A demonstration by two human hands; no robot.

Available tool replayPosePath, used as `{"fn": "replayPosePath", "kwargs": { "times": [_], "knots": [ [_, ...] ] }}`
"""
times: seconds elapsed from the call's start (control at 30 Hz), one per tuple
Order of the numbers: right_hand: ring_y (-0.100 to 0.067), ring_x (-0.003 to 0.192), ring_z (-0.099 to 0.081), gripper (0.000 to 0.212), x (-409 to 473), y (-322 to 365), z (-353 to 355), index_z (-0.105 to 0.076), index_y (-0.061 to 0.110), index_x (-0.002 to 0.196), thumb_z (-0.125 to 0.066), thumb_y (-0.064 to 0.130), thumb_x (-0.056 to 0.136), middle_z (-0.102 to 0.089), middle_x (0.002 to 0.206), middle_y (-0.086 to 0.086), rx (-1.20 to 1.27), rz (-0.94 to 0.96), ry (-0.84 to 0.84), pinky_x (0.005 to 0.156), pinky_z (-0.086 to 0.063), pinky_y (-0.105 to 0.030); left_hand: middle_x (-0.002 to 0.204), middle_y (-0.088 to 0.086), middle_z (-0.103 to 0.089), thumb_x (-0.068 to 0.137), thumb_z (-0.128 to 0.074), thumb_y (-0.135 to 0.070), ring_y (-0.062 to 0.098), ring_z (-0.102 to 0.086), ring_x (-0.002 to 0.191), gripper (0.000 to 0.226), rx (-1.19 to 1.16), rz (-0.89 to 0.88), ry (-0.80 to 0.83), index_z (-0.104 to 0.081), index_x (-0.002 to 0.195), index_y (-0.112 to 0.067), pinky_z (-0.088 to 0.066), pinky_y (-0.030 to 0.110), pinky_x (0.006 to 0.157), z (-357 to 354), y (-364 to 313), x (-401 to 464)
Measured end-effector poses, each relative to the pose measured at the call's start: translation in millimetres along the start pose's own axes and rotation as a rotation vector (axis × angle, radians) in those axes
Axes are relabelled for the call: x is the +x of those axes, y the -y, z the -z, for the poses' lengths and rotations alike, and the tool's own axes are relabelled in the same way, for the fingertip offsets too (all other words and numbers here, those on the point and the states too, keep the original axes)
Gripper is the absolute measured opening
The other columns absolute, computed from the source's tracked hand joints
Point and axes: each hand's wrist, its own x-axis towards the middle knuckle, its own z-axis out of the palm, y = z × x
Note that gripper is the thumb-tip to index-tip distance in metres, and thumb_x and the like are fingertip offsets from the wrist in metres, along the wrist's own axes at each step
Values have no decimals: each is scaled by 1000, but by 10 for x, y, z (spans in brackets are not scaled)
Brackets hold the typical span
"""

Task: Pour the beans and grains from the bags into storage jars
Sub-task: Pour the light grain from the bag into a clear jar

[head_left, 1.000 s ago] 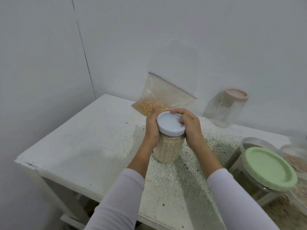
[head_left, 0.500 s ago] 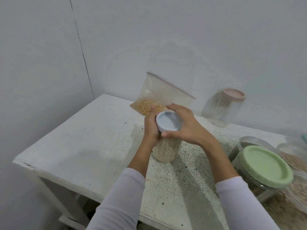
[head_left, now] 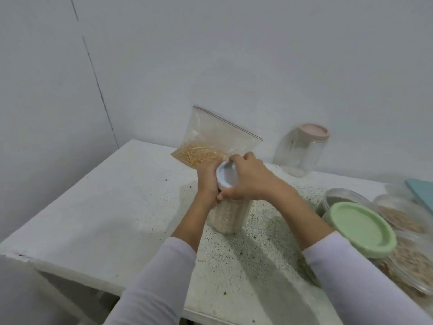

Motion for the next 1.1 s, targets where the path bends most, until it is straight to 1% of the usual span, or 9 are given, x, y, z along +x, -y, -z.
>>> {"fn": "replayPosePath", "kwargs": {
  "times": [0.17, 0.27, 0.4, 0.7, 0.83, 0.87, 0.93, 1.03, 1.1],
  "knots": [
    [-28, 98, -52, 94, 54, -179, 402, -24, 17, 139, -78, 48, 69, -35, 128, -8, -379, -3, 317, 77, -47, -37, 79, 12, -68, 96, -51, -20, 22, -65, 71, 27, 25, -4, 22, -68, 80, -6, -50, 35, 63, -362, 212, -52],
    [-29, 99, -55, 94, 19, -411, 550, -21, 20, 137, -79, 48, 68, -34, 126, -6, -428, -46, 411, 78, -54, -40, 83, 15, -70, 94, -53, -20, 26, -67, 75, 25, 27, 31, 49, -70, 83, -5, -53, 40, 68, -638, 334, -111],
    [-26, 96, -48, 91, -73, -707, 660, -22, 19, 133, -79, 48, 69, -30, 117, -1, -392, -88, 414, 86, -52, -42, 95, 22, -71, 92, -55, -24, 37, -67, 92, 25, 4, 102, 85, -72, 87, -7, -53, 52, 81, -922, 446, -115],
    [-28, 108, -50, 100, -83, -1163, 776, -20, 21, 136, -78, 58, 63, -28, 112, 3, -391, -135, 415, 88, -49, -41, 84, 21, -69, 94, -52, -17, 29, -66, 80, 24, -19, 123, 176, -69, 84, -4, -53, 45, 76, -1328, 630, -72],
    [-21, 103, -54, 75, 54, -1375, 989, -32, 23, 133, -64, 60, 77, -44, 128, -1, -171, -173, 509, 82, -49, -31, 82, 13, -71, 97, -46, -29, 26, -66, 82, 34, 43, 128, 292, -72, 85, -9, -51, 35, 73, -1279, 656, -43],
    [-20, 102, -56, 65, 132, -1468, 1030, -38, 22, 130, -61, 59, 81, -49, 127, -2, -118, -174, 466, 84, -49, -31, 87, 12, -71, 99, -42, -33, 24, -67, 86, 39, 69, 140, 330, -72, 89, -10, -51, 34, 76, -1240, 642, -25],
    [-21, 106, -52, 56, 323, -1691, 1073, -47, 16, 125, -59, 53, 85, -50, 126, -7, -130, -176, 228, 89, -44, -33, 102, 9, -70, 101, -35, -39, 22, -64, 98, 43, 104, 139, 352, -68, 97, -12, -50, 32, 83, -1162, 583, 50],
    [-35, 124, -35, 66, 577, -1997, 1028, -38, 10, 135, -64, 46, 86, -33, 138, -17, -236, -293, -126, 98, -37, -45, 119, 5, -66, 102, -35, -35, 20, -60, 113, 35, 157, 54, 323, -63, 106, -15, -48, 38, 95, -1055, 484, 174],
    [-40, 129, -28, 78, 733, -2116, 1013, -29, 8, 142, -66, 45, 84, -24, 143, -20, -182, -358, -156, 102, -34, -49, 119, 4, -66, 101, -39, -32, 20, -60, 113, 32, 175, 12, 272, -62, 110, -13, -47, 41, 97, -986, 445, 241]
  ]
}}
